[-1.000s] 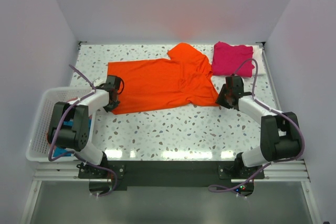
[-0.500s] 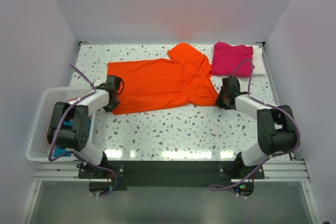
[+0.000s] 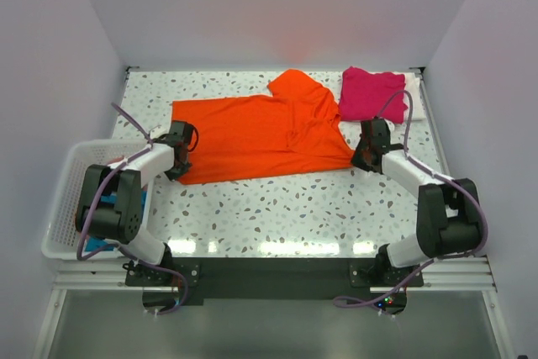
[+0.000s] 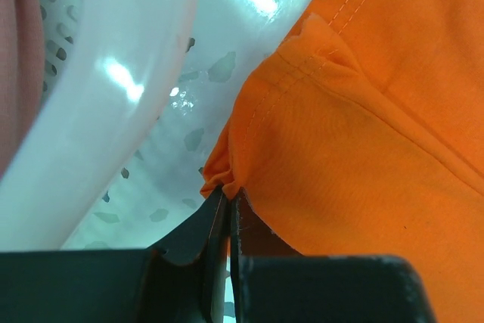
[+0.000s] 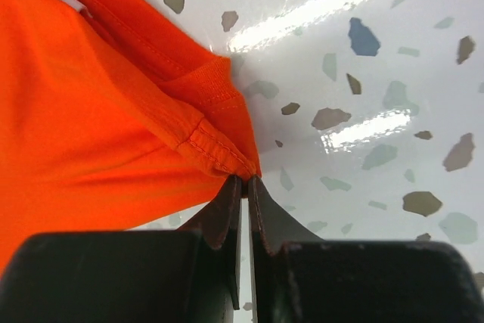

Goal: Fold and stack the t-shirts
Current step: Fold the tshirt

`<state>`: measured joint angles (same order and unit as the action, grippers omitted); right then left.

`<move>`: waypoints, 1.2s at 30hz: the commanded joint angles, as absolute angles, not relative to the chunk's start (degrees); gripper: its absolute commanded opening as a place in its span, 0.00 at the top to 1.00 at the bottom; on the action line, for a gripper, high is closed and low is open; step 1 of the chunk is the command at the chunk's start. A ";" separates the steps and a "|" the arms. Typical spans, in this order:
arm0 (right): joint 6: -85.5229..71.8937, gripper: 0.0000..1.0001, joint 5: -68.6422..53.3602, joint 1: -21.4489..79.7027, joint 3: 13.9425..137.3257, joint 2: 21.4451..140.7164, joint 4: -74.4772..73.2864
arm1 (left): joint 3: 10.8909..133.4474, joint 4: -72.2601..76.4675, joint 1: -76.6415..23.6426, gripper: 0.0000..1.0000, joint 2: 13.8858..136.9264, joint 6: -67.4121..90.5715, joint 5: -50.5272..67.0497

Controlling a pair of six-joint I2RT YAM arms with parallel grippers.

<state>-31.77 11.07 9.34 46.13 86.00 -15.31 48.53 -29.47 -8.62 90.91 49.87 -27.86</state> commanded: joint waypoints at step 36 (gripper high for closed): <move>-37.19 0.66 0.26 2.99 33.39 44.74 -34.36 | 32.16 -42.36 -9.84 0.54 50.19 58.10 -14.94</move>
